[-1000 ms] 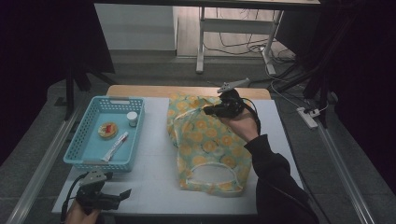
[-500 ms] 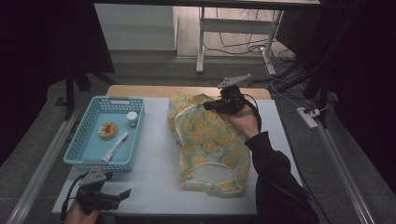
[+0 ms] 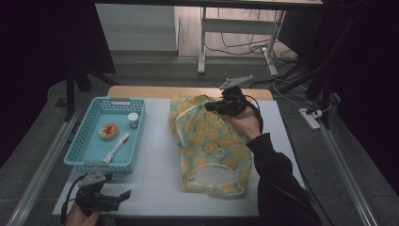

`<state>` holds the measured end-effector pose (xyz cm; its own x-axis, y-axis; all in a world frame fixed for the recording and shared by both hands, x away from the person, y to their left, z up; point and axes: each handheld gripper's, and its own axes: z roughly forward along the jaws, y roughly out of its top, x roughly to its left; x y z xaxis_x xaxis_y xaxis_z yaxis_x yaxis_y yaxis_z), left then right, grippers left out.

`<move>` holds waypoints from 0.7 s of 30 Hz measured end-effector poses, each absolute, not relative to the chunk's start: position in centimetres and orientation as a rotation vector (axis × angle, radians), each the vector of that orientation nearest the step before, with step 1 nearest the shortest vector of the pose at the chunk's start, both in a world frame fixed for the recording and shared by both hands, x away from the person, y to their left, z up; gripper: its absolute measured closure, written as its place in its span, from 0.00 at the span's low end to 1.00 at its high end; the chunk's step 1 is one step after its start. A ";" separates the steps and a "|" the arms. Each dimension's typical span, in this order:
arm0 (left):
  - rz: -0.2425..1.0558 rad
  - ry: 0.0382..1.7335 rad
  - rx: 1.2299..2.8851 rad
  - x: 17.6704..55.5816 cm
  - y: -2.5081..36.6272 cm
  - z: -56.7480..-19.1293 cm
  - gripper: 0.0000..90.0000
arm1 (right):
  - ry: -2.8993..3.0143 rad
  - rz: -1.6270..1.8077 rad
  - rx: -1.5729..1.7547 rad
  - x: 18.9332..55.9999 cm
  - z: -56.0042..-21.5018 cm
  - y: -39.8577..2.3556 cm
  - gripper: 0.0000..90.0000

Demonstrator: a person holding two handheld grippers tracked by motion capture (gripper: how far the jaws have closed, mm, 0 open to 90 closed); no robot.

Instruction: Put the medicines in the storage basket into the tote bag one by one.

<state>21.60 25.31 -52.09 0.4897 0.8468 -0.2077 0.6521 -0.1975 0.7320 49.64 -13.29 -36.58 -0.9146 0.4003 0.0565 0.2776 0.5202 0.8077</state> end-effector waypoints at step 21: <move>0.263 1.204 1.877 21.5 26.1 -51.6 0.00 | 2.613 1.358 0.579 49.5 -36.8 -13.3 1.00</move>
<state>21.51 26.05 -51.64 0.5109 0.8194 -0.2600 0.6366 -0.1574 0.7549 49.47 -13.33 -36.80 -0.9160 0.3977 0.0519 0.2711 0.5185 0.8109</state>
